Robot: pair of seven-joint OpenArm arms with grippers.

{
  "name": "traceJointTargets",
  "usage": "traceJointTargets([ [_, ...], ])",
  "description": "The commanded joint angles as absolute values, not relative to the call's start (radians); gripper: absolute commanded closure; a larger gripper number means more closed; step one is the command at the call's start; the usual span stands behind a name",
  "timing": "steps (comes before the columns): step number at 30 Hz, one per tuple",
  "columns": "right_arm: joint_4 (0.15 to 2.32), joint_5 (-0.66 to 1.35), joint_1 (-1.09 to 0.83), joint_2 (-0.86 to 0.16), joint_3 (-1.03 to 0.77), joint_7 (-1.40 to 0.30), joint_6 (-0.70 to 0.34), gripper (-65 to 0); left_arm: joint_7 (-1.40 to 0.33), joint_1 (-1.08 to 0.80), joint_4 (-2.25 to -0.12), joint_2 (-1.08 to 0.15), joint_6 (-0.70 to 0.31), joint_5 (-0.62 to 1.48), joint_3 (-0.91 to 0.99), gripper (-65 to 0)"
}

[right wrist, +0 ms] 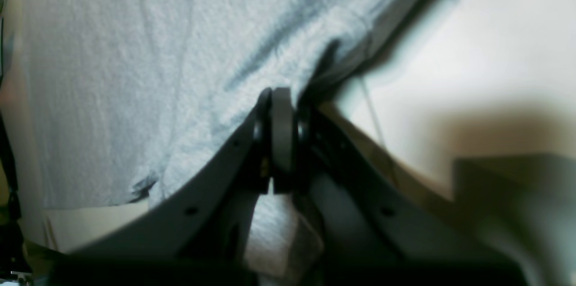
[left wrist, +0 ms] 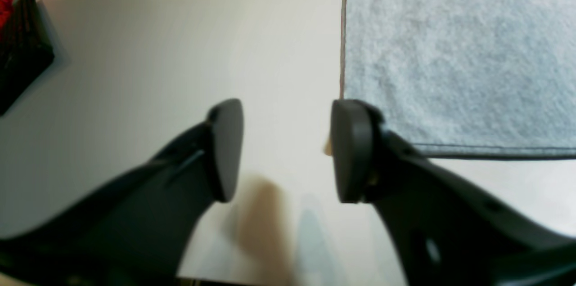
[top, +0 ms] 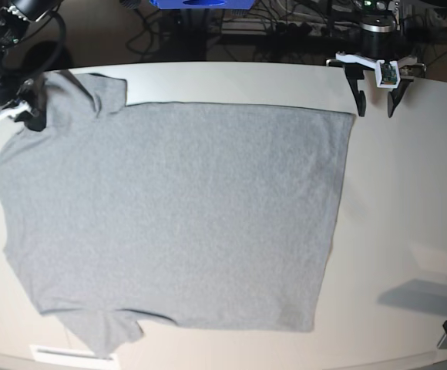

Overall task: Fold the T-shirt properly
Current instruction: 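Close both grippers on the shoulder edge of the grey shirt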

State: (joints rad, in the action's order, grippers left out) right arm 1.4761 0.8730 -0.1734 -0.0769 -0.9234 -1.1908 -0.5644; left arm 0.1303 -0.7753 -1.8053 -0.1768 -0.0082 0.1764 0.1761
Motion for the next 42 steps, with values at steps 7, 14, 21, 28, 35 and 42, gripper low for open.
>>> traceJointTargets([
  [7,1.489,0.886,-0.176,-0.091,-0.921,-1.181,-0.567,-0.4,0.14,-0.773,-1.805,-0.159,-0.002,0.257,0.214,-35.3],
  [14,1.489,0.886,-0.179,-0.093,-0.923,-1.181,-0.567,-0.4,-0.248,-0.7,-1.808,-0.208,-0.004,0.704,0.355,-43.3],
  [21,1.489,0.886,-0.179,-0.093,-0.921,-1.184,-0.567,-0.4,-0.421,-0.647,-1.814,-0.272,-0.104,0.92,0.386,-43.5],
  [28,1.489,0.885,-0.179,-0.094,-0.921,-1.182,-0.567,-0.4,-0.568,-0.615,-1.807,-0.263,-0.186,1.084,0.383,-43.3],
  [35,1.489,0.885,-0.179,-0.101,-0.921,-1.184,-0.567,-0.4,-0.648,-0.572,-1.751,-0.22,-0.186,1.095,0.381,-43.0],
  [42,1.489,0.885,-0.179,-0.102,-0.921,-1.185,-0.567,-0.4,-0.69,-0.532,-1.641,-0.191,-0.188,1.089,0.383,-42.7],
])
